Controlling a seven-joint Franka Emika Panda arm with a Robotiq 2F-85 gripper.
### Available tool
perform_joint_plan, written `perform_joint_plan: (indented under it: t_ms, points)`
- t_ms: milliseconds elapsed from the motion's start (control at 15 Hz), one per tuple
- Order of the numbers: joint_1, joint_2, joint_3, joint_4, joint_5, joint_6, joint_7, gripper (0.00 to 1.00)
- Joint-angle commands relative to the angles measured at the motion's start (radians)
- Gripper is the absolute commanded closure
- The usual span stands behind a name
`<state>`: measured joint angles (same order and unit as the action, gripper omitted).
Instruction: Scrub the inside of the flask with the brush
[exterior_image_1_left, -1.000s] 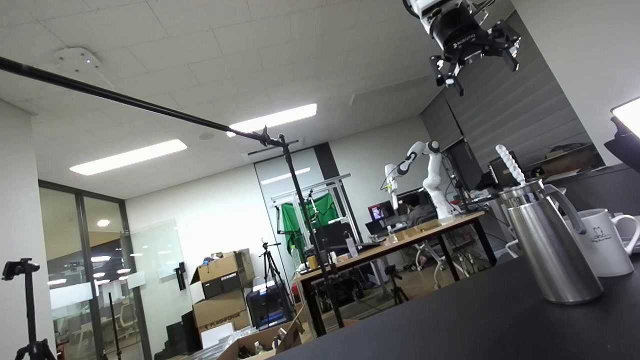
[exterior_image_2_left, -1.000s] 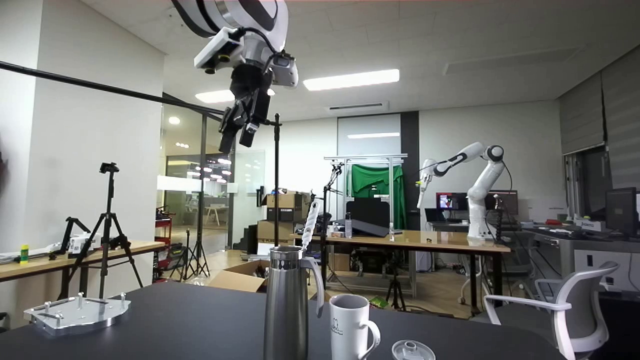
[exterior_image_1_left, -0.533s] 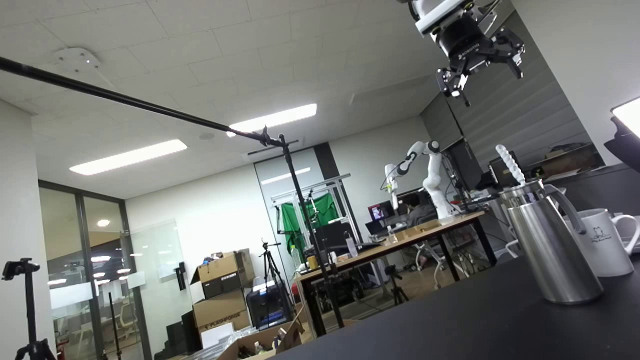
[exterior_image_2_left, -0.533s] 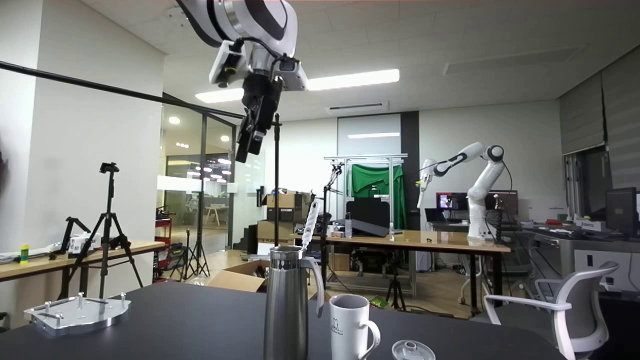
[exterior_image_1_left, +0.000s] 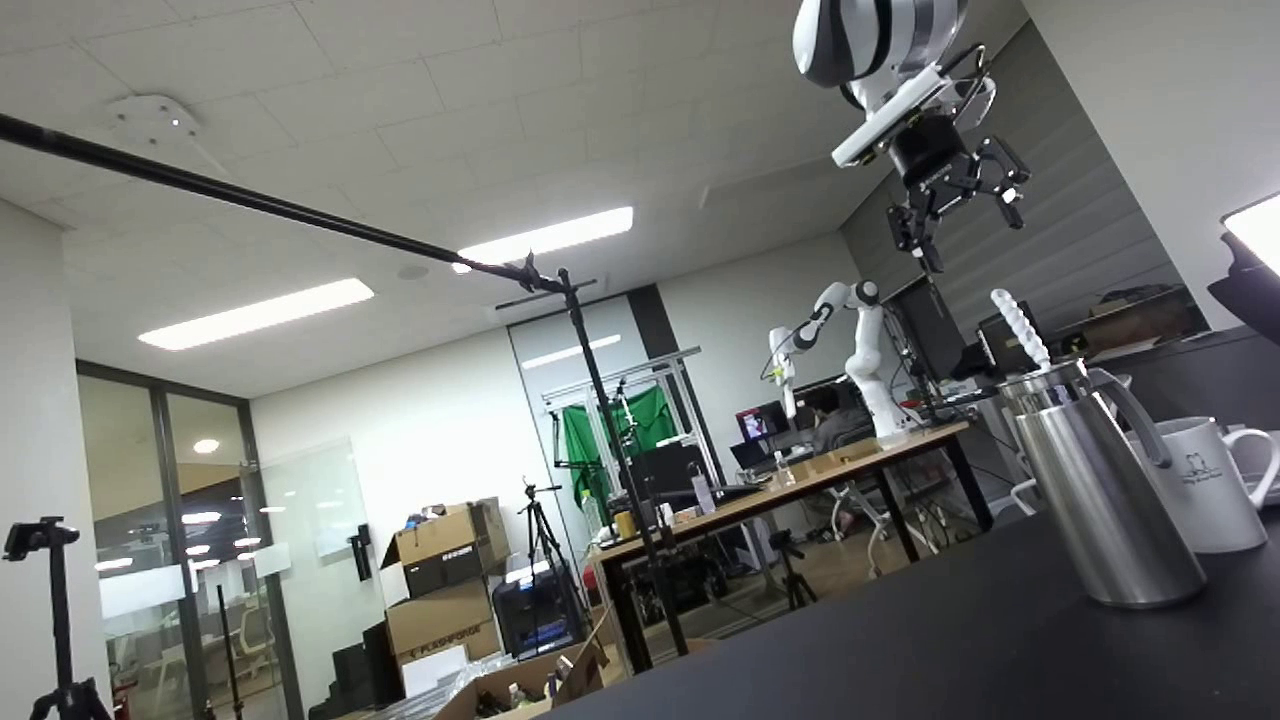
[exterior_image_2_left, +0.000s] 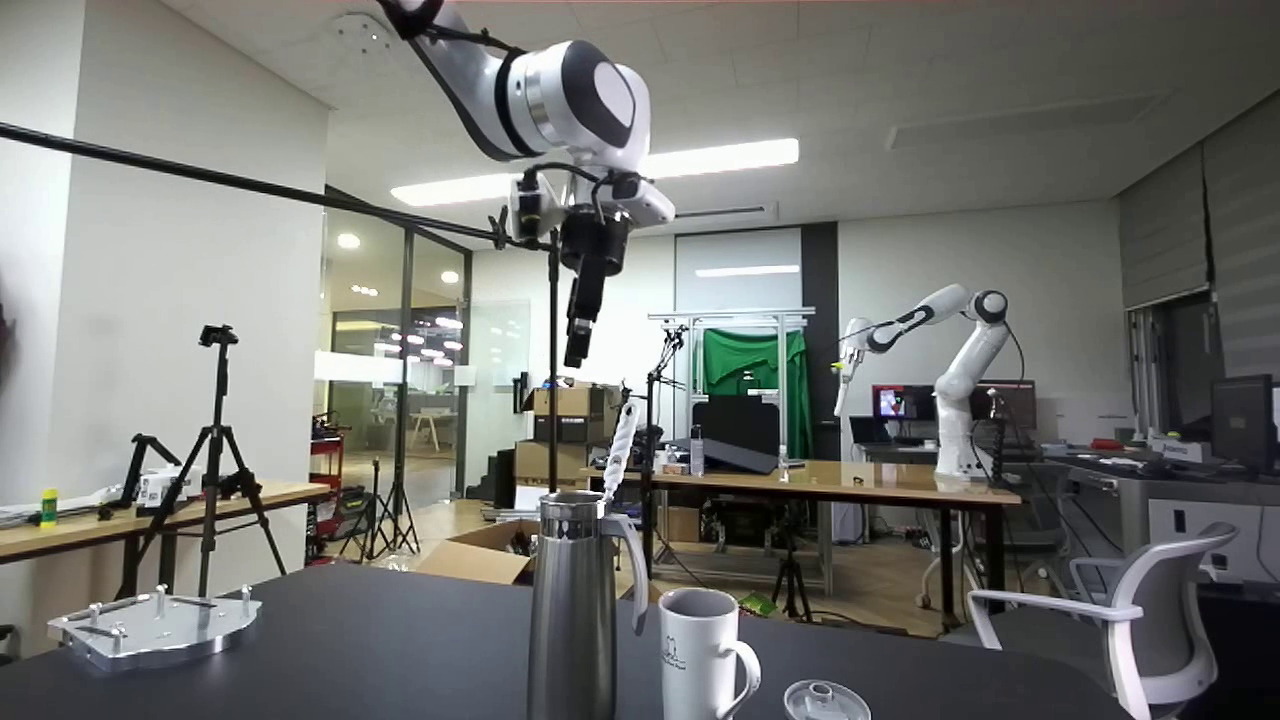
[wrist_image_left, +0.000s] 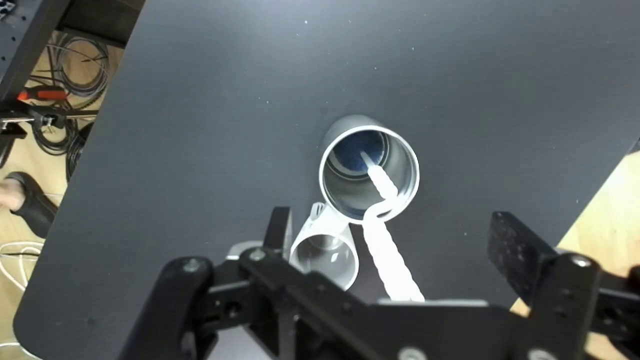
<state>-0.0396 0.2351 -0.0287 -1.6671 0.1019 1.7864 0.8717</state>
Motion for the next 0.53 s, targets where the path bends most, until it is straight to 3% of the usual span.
perform_joint_plan:
  t_ms: [0,467]
  points:
    - [0.024,0.159,-0.036,0.218,-0.006,-0.039,0.167,0.00]
    - [0.018,0.352,-0.070,0.451,0.000,-0.138,0.256,0.00]
